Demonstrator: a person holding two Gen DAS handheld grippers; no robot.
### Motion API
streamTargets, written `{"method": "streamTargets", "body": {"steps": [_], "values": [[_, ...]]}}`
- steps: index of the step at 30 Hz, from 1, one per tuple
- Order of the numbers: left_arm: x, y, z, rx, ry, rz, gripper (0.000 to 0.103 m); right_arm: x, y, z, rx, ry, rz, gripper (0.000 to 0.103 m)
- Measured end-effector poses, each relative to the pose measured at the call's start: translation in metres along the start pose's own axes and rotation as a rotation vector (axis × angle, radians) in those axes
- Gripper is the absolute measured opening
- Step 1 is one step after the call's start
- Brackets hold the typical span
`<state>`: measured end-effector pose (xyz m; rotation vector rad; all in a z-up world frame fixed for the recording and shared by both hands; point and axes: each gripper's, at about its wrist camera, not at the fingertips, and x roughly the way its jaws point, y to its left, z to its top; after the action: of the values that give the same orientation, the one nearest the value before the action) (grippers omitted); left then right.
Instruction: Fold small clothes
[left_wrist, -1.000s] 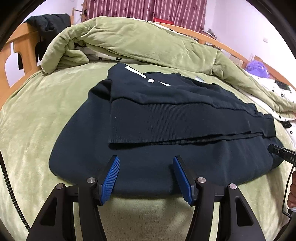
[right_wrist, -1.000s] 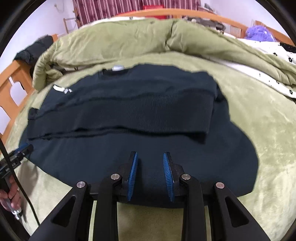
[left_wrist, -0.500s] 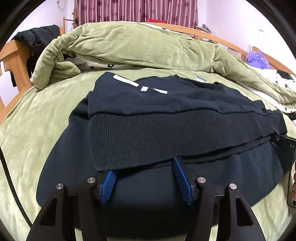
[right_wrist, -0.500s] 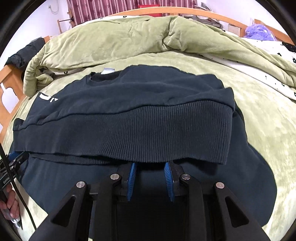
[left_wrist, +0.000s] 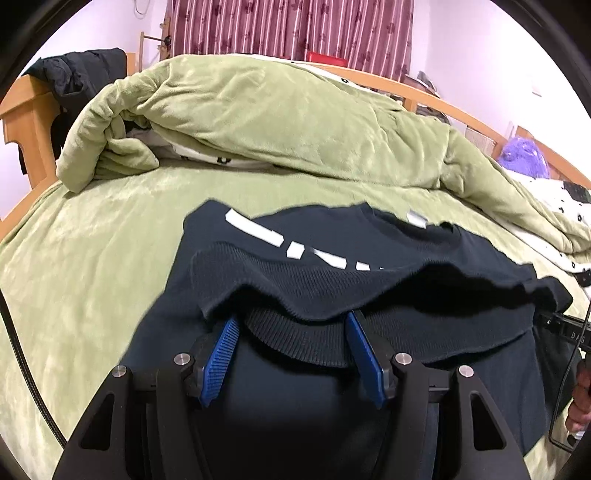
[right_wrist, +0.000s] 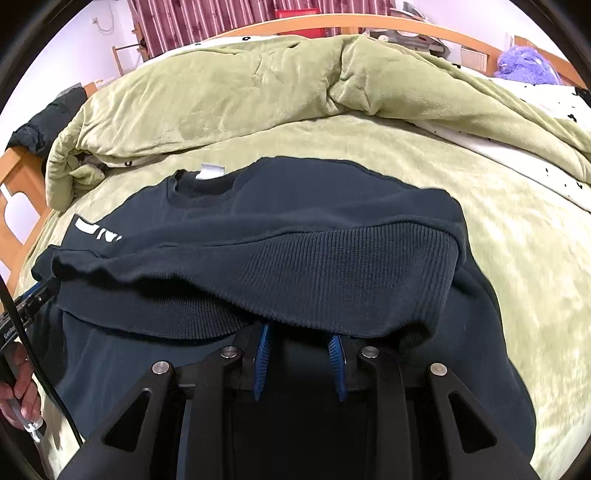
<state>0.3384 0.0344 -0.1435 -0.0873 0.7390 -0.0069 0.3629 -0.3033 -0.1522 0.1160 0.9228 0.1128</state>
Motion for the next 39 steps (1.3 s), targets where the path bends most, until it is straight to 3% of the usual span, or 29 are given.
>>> {"method": "streamTargets", "body": {"steps": [8,15,20,24,29,36,39], "values": [[0.026,0.001,0.024,0.002,-0.014,0.027,0.059,0.021,0.007,0.036,-0.016,-0.021,-0.002,0.027],[0.045,0.001,0.025,0.005,0.015,0.037,0.059,0.035,0.010,0.054,-0.001,-0.048,-0.008,0.027],[0.038,0.008,0.030,-0.028,-0.012,0.009,0.062,0.040,0.010,0.059,0.015,-0.044,-0.018,0.027],[0.028,0.016,0.039,-0.052,-0.025,0.040,0.066,0.027,0.007,0.062,0.029,-0.048,-0.028,0.028],[0.011,0.024,0.039,-0.073,-0.021,0.046,0.066,-0.002,-0.001,0.054,0.035,-0.054,-0.043,0.029],[-0.029,0.022,0.029,-0.038,-0.029,0.071,0.066,-0.043,-0.014,0.018,0.037,-0.045,-0.065,0.043],[-0.050,0.023,0.016,-0.028,-0.032,0.083,0.066,-0.059,-0.021,-0.004,0.039,-0.040,-0.074,0.044]]}}
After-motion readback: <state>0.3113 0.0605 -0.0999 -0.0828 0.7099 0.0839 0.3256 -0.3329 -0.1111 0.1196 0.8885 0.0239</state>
